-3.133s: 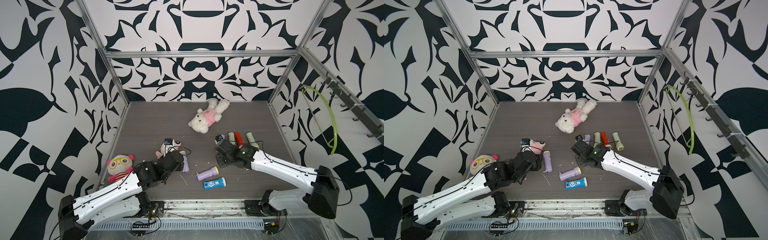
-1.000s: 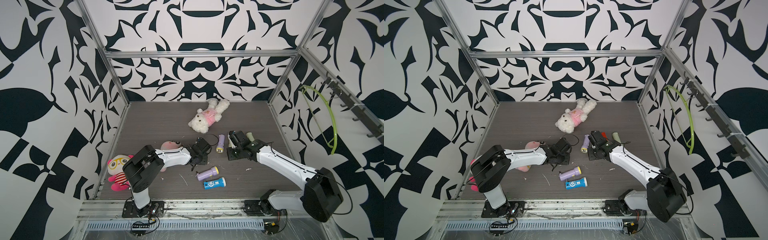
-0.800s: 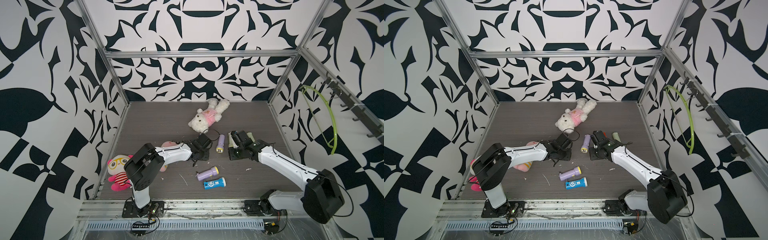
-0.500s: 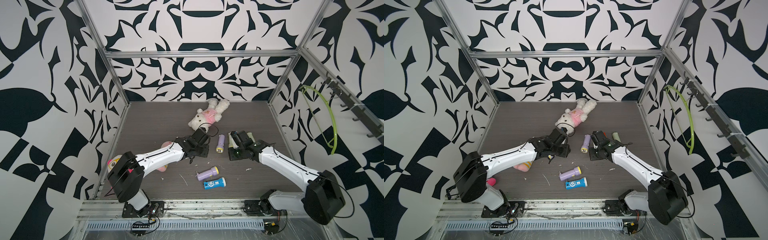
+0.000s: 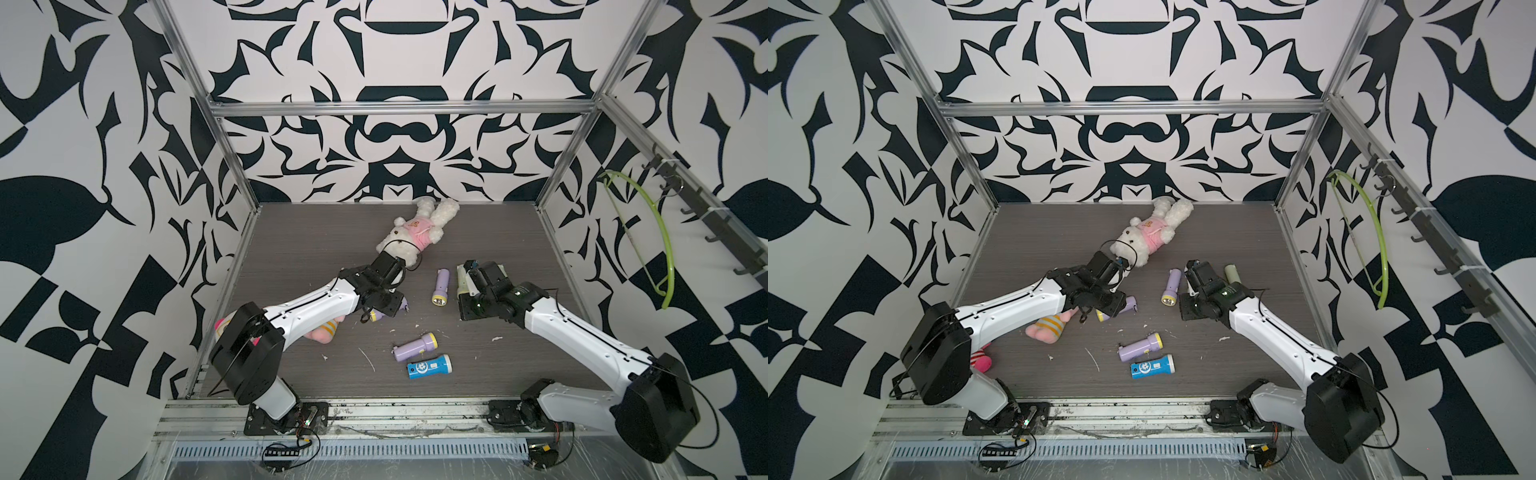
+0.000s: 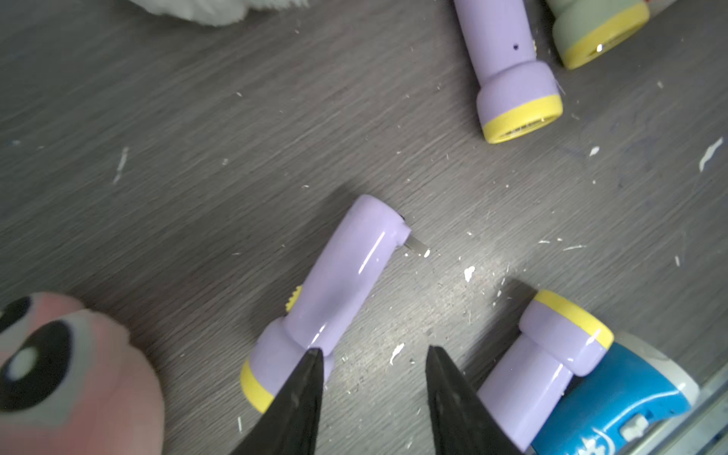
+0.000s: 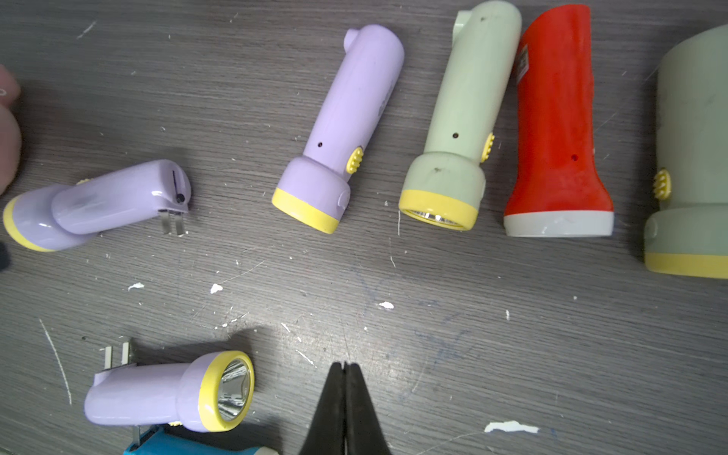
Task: Close the plug at the bottom of the flashlight
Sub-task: Adjust the flashlight at the center of the board, then pick up the flashlight from the center of the board.
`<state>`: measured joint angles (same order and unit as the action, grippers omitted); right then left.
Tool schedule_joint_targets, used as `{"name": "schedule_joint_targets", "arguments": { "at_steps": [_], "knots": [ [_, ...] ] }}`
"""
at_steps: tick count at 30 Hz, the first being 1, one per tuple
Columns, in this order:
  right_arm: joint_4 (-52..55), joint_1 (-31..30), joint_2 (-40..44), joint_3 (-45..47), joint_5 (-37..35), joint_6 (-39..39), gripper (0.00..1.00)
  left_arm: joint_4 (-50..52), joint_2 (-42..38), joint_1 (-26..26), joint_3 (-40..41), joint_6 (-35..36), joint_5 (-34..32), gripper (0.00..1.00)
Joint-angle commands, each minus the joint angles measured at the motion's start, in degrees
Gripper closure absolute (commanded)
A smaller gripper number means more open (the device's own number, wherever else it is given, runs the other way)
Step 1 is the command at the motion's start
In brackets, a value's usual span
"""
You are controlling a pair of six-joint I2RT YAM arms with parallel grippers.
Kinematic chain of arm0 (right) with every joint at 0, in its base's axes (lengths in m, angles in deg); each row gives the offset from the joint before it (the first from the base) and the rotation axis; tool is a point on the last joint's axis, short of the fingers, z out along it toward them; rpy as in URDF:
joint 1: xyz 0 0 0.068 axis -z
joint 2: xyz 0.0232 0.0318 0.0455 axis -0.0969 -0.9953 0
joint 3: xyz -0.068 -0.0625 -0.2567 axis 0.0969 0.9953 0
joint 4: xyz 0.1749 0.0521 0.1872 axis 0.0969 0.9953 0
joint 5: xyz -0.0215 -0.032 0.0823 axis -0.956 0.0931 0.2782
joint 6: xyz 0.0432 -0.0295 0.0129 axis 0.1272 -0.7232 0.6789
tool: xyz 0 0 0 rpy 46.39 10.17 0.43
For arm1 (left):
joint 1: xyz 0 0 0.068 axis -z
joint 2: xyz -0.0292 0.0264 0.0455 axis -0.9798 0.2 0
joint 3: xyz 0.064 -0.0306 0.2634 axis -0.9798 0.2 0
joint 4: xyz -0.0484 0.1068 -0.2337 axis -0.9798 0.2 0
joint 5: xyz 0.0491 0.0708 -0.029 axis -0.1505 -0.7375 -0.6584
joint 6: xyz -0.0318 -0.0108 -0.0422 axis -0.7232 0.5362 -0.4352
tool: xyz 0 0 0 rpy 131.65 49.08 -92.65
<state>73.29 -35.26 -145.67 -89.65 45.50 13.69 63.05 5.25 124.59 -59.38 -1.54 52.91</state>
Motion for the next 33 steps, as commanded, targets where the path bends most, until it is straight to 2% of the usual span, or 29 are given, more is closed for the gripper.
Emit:
{"name": "schedule_joint_targets", "arguments": {
  "at_steps": [1,10,15,33],
  "knots": [
    [-0.3,0.4,0.7,-0.2,0.2,-0.6,0.92,2.7,1.3,0.0,-2.1,3.7,5.3,0.52],
    [-1.2,1.1,0.0,0.3,1.0,-1.6,0.91,3.9,6.2,0.0,-4.3,6.2,-0.4,0.53],
    [-1.5,1.5,-0.2,0.5,1.5,-1.8,0.90,4.6,9.5,-0.1,-6.7,7.7,-1.2,0.53],
    [-2.0,2.3,-1.7,0.9,2.0,-2.0,0.83,2.8,16.6,-0.5,-6.8,7.7,1.5,0.52]
  ]
}}
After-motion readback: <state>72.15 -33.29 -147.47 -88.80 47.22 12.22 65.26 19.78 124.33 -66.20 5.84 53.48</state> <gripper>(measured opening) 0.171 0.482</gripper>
